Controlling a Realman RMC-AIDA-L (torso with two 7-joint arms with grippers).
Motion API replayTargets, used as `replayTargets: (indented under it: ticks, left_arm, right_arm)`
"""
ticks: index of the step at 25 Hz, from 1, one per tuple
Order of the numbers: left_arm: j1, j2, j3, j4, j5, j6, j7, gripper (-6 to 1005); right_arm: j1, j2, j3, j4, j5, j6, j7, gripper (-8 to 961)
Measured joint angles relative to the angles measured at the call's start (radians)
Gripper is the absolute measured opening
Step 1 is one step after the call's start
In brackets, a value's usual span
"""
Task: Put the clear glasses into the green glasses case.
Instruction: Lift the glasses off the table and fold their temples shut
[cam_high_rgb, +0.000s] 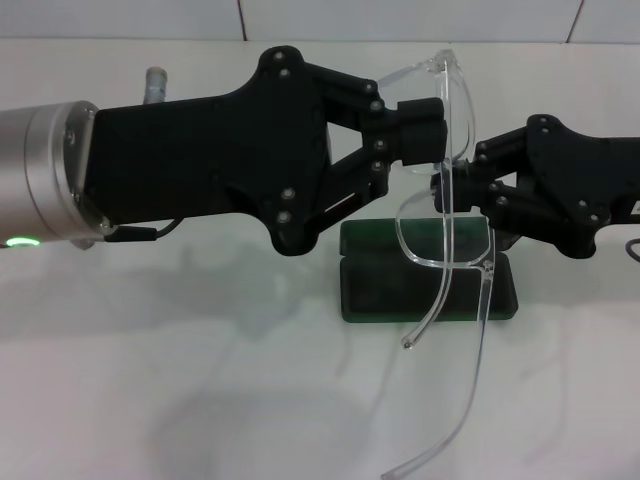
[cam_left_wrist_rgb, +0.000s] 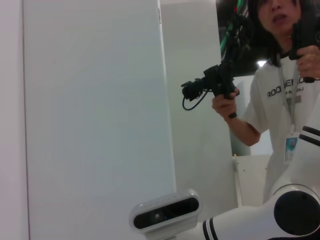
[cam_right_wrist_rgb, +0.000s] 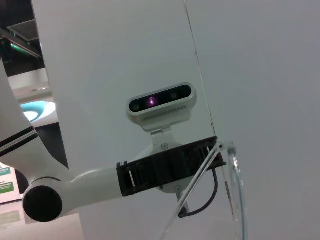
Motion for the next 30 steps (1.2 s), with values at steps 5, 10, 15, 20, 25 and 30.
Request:
replayTargets:
  ticks: [5,10,15,20,25,30]
  left_arm:
    - [0.004,0.001,0.000,-0.002,-0.025,0.009,0.009,67]
    - [0.009,0.000,0.003,-0.004,-0.039,0.029,0.010,67]
    - [0.001,-0.001,0.025,-0.031,-0.041,0.026,0.028,67]
    - [-0.008,-0.003,0.035,-0.063,-0.042,0.020,0.048,67]
    - [-0.016,-0.004,0.035,-0.083,-0.042,0.011,0.064,68]
    - [-0.014,-0.005,0.037,-0.093,-0.042,-0.003,0.082,68]
  right_arm:
    - [-0.002,0.000,-0.001,0.000,0.000,0.006,0.000,103]
    - [-0.002,0.002,-0.001,0.000,0.000,0.012,-0.002,103]
    - [0.005,0.006,-0.001,0.007,0.001,0.016,-0.003,103]
    - [0.020,0.006,-0.024,0.045,0.030,0.021,-0.022,103]
    - [0.022,0.007,-0.045,0.051,0.046,0.026,-0.029,103]
    - [0.019,0.006,-0.070,0.052,0.066,0.026,-0.030,103]
